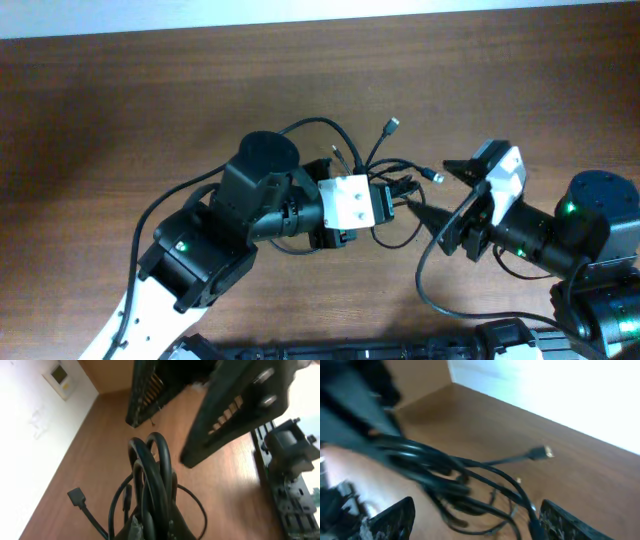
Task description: Untangle cables
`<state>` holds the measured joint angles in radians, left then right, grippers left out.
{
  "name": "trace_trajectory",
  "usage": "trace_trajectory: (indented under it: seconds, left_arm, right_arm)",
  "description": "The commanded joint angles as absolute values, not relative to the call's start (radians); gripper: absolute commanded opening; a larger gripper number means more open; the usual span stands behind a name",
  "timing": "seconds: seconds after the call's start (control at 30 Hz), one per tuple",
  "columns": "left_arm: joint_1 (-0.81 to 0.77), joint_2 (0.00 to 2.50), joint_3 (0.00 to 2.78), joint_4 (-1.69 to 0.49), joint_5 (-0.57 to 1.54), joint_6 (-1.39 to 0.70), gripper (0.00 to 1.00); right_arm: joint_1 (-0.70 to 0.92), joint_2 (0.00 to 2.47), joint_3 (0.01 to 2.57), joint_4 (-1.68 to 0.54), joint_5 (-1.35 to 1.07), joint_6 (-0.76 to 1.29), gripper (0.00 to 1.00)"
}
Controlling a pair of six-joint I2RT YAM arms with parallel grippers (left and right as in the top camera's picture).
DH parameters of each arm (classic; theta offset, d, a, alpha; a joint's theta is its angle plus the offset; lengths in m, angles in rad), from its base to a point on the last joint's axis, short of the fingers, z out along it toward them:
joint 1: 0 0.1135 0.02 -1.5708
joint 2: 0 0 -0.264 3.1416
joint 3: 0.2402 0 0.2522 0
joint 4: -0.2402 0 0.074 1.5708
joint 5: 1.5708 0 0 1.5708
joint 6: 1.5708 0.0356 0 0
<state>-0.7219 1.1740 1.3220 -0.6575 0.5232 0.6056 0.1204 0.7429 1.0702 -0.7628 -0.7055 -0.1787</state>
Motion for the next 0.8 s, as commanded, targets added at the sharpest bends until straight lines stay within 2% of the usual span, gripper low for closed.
trace_trajectory:
  seconds: [0.0, 0.23, 0.37, 0.77]
  left_arm:
    - [-0.717, 1.176, 1.351, -0.668, 0.479, 0.645, 0.0]
    - [-0.717, 1.182, 1.351, -0.669, 0.507, 0.653, 0.0]
    - [-0.717, 1.189, 1.351, -0.669, 0.601, 0.661, 0.0]
    - [-0.717, 1.191, 1.351, -0.743, 0.632, 0.711, 0.0]
  right_arm:
    - [0.117, 0.741, 1.066, -0.778, -0.817, -0.259, 0.78]
    - [0.117, 0.741, 1.066, -0.797, -0.907, -0.354, 0.78]
    - [0.117, 0.741, 1.066, -0.805, -0.909, -0.389, 0.78]
    - [0.118, 0.741, 1.066, -0.804, -0.888, -0.42, 0.79]
